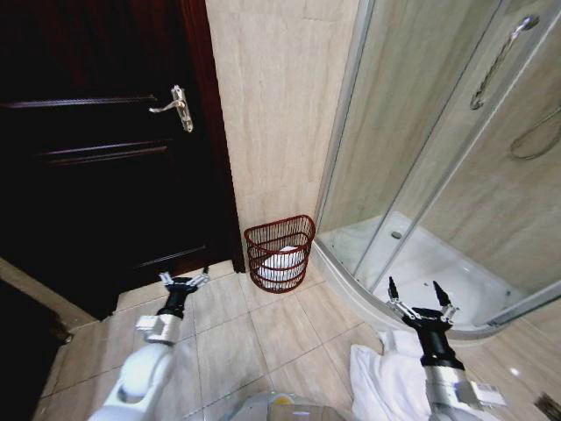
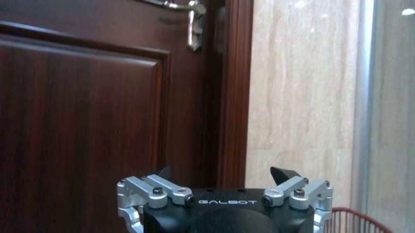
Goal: Discard the used towel into the hamper.
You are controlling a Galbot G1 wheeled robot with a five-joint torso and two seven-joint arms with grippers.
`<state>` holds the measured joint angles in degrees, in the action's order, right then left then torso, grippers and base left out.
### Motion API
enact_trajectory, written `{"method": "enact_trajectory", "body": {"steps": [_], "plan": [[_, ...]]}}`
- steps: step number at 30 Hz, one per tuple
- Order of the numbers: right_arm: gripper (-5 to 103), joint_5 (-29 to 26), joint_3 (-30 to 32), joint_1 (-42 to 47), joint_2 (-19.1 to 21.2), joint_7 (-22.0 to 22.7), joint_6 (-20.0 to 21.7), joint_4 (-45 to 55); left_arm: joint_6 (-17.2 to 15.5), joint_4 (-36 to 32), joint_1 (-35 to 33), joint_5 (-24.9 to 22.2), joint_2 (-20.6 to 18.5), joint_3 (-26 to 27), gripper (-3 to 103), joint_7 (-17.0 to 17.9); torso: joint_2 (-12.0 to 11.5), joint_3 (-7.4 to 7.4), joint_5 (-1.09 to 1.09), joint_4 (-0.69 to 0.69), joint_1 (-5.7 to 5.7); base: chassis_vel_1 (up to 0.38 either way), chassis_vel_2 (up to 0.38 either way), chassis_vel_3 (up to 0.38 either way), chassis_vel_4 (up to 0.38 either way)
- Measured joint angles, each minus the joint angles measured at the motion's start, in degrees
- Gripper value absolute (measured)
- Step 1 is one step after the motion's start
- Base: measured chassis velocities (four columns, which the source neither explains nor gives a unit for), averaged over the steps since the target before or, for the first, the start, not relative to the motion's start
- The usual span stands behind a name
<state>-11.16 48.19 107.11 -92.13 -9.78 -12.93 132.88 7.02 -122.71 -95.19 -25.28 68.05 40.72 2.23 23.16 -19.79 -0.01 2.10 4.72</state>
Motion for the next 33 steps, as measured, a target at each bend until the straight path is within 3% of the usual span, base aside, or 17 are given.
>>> {"method": "enact_trajectory", "body": {"steps": [8, 10, 13, 33], "plan": [[100, 2.2, -0.4, -0.7, 0.0, 3.1, -0.2, -0.4, -2.3, -2.9, 0.7, 3.3, 2.4, 1.2, 100, -2.6, 0.0, -0.01, 0.01, -0.01, 0.00, 0.000, 0.000, 0.000, 0.000], [100, 1.7, 0.3, 2.0, 0.0, 4.9, -5.1, -0.9, -2.5, -5.4, -1.1, 5.0, 3.7, 2.5, 100, -3.1, 0.0, -0.01, 0.01, 0.01, 0.00, 0.000, 0.000, 0.000, 0.000], [100, 0.9, 0.5, 4.1, 0.0, 6.2, -7.9, -1.3, -2.5, -7.0, -1.7, 6.1, 4.6, 3.0, 100, -3.3, 0.0, 0.00, 0.03, -0.01, 0.00, 0.000, 0.000, 0.000, 0.000], [100, 1.1, 0.8, 4.8, 0.0, 5.3, -7.8, 0.0, -0.6, -5.8, -1.4, 9.4, 6.0, 1.6, 100, -3.4, 0.0, -0.01, 0.02, 0.00, 0.00, 0.000, 0.000, 0.000, 0.000]]}}
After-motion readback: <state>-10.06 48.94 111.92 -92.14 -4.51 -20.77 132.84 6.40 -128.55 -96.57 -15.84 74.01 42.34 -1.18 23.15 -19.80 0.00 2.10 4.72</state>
